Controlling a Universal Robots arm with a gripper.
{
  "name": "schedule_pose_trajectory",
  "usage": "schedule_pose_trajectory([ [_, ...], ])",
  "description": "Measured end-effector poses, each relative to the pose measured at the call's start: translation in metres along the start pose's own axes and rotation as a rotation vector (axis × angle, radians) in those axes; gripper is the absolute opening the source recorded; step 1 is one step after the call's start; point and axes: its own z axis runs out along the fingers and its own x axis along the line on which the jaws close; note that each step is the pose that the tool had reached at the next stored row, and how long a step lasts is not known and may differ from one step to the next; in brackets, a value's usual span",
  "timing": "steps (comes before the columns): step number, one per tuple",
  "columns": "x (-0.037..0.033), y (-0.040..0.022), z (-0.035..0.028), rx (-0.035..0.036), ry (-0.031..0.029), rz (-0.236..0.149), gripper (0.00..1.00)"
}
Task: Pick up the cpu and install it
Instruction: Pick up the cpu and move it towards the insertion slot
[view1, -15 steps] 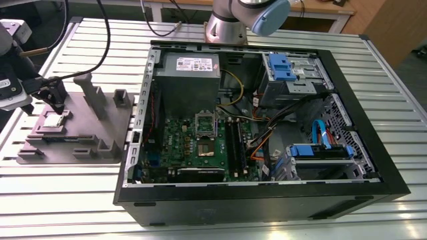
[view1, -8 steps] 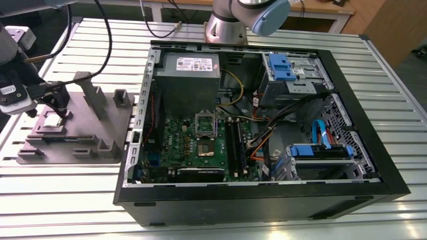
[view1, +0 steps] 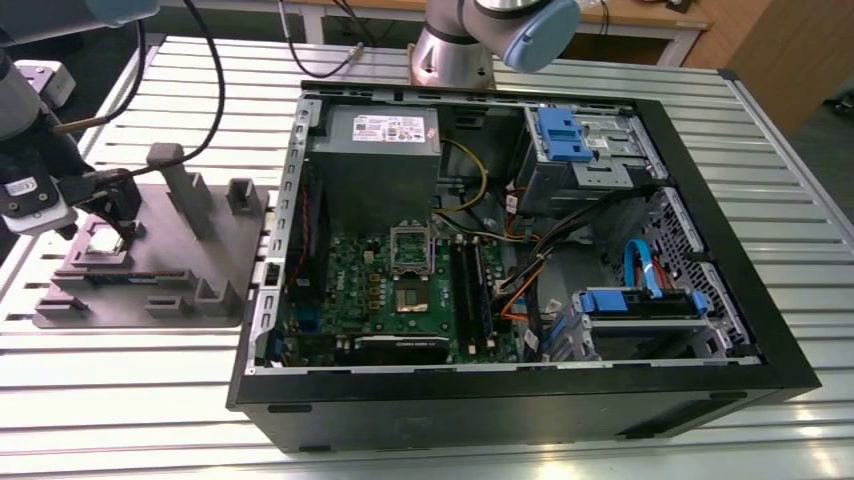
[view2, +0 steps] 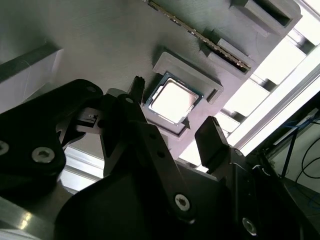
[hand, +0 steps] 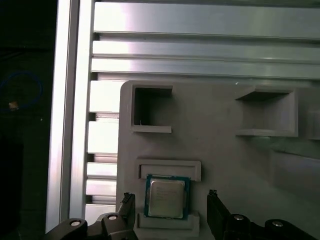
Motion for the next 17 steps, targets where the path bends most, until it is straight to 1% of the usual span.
schedule_pose_trajectory([
  [10,0.0009,0.0033,0.0062,0.0001,0.0002,0.001,0.67],
  [17,0.0023,0.0032,0.0106,-0.0001,-0.0009,0.020,0.67],
])
